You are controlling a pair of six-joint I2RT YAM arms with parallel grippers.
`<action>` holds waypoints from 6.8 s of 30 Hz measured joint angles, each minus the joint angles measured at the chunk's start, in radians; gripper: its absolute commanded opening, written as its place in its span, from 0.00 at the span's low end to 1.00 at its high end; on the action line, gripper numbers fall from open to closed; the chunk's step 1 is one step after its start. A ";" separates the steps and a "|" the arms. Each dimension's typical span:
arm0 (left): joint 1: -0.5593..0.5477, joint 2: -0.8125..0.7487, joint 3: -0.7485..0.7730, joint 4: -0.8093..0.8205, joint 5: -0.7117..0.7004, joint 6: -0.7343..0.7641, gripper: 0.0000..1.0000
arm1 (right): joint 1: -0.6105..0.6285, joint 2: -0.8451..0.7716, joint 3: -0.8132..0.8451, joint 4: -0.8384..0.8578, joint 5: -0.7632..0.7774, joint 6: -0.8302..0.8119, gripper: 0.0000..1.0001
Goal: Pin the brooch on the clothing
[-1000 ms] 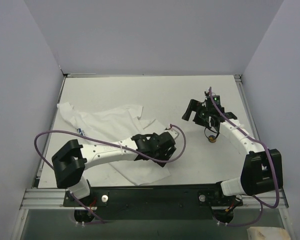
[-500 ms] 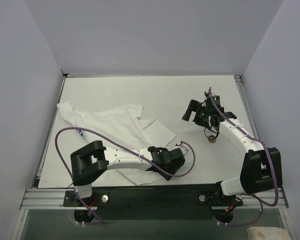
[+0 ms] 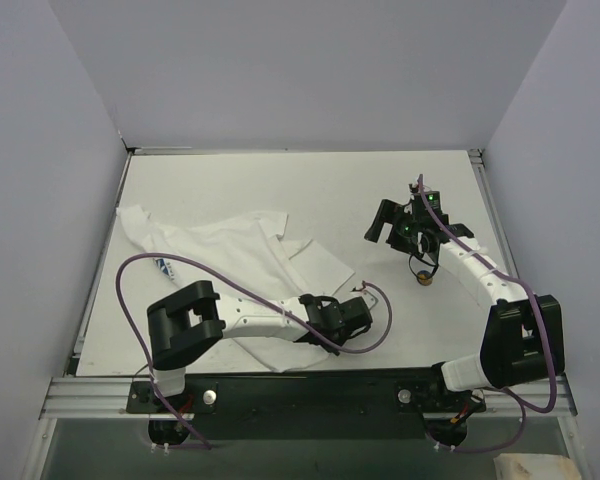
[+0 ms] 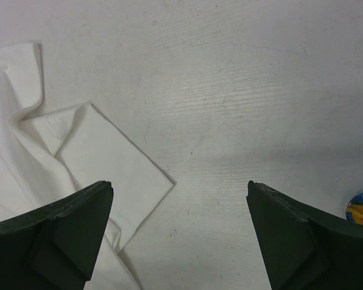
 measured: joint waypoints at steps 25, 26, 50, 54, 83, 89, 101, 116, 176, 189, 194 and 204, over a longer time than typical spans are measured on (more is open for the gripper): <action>0.483 -0.916 0.027 -0.169 -0.291 0.100 0.00 | 0.204 0.046 0.111 -0.013 -0.061 -0.069 0.99; 0.491 -0.920 0.027 -0.187 -0.307 0.100 0.00 | 0.214 0.058 0.113 -0.008 -0.067 -0.070 0.99; 0.520 -1.271 -0.352 -0.254 -0.060 0.085 0.00 | 0.309 0.653 0.661 0.107 -0.179 0.061 0.95; 0.520 -1.314 -0.423 -0.222 0.027 0.072 0.00 | 0.310 0.802 0.790 0.089 -0.187 0.055 0.94; 0.520 -1.313 -0.483 -0.114 0.145 0.065 0.00 | 0.486 1.087 1.213 -0.204 0.127 -0.120 0.28; 0.520 -1.321 -0.482 -0.113 0.144 0.066 0.00 | 0.477 1.104 1.236 -0.236 0.126 -0.108 0.01; 0.523 -1.155 -0.259 -0.111 0.001 0.161 0.00 | 0.360 0.972 1.235 -0.328 0.011 -0.092 0.00; 0.618 -0.636 0.666 -0.193 -0.299 0.349 0.00 | 0.192 0.275 1.262 -0.263 -0.041 -0.084 0.00; 1.148 -0.124 1.350 -0.346 0.054 0.338 0.00 | -0.035 0.315 1.379 -0.120 -0.195 0.129 0.00; 1.147 -0.615 1.086 -0.314 0.226 0.264 0.00 | -0.036 -0.227 0.870 -0.037 -0.245 0.138 0.00; 1.148 -0.705 1.079 -0.293 0.277 0.241 0.00 | -0.037 -0.335 0.861 -0.015 -0.308 0.149 0.00; 1.154 -0.625 1.193 -0.323 0.281 0.250 0.00 | -0.037 -0.358 0.861 0.005 -0.374 0.165 0.00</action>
